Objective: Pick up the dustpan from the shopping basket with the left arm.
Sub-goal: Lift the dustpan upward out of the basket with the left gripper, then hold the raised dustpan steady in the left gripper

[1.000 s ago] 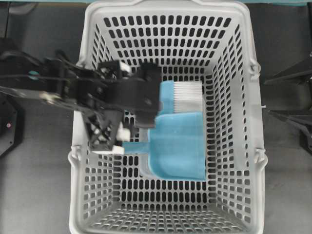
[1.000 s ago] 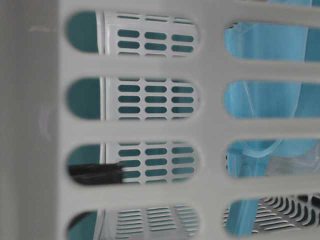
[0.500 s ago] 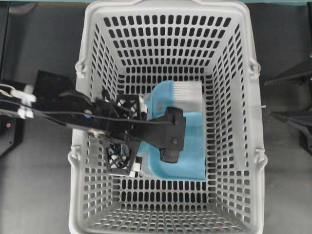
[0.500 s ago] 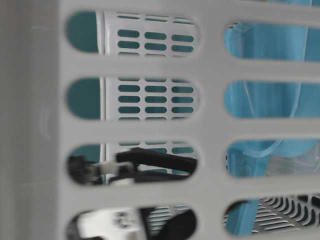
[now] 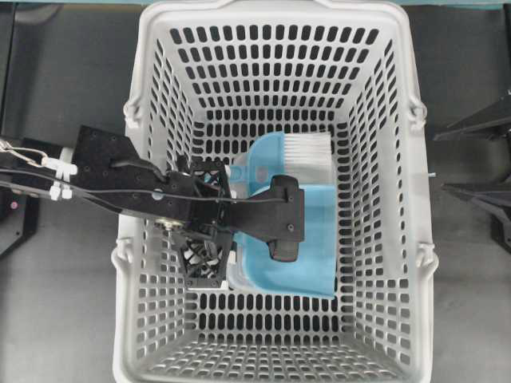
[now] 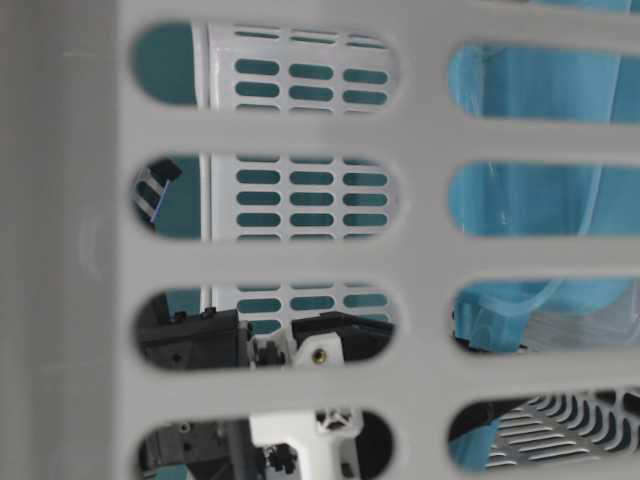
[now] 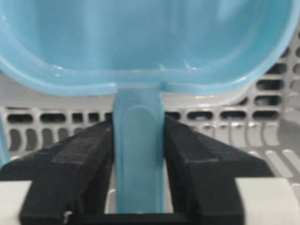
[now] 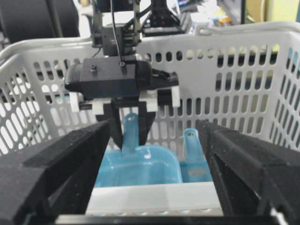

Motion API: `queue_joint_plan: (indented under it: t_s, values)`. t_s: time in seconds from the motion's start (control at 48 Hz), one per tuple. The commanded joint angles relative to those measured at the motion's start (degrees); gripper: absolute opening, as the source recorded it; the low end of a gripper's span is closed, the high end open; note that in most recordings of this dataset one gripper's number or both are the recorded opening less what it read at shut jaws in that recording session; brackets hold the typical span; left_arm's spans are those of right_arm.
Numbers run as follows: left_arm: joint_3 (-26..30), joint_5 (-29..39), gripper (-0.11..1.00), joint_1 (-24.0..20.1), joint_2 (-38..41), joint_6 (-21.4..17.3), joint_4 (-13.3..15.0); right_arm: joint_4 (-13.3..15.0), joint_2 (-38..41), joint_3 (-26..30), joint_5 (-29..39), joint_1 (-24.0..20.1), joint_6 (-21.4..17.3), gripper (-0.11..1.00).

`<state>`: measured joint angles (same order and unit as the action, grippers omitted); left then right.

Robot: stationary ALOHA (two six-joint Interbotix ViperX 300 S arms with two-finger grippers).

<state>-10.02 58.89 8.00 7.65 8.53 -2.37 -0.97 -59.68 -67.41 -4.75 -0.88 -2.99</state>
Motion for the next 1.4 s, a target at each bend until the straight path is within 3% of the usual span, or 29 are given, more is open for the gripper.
queue_joint_plan:
  t_s: [0.0,0.416,1.374]
  values:
    - [2.7,0.2,0.3,0.2,-2.6,0.1,-0.2,-0.3,0.3,0.4,-0.4,-0.2,-0.1,0.74]
    - [17.1,7.6,0.3,-0.2,-9.7,0.0,-0.3,-0.3,0.0,0.4,-0.5,-0.3,-0.1,0.74]
    - [17.0,8.3,0.3,-0.2,-10.3,0.0,-0.3,-0.3,-0.2,0.4,-0.7,-0.8,-0.1,0.74]
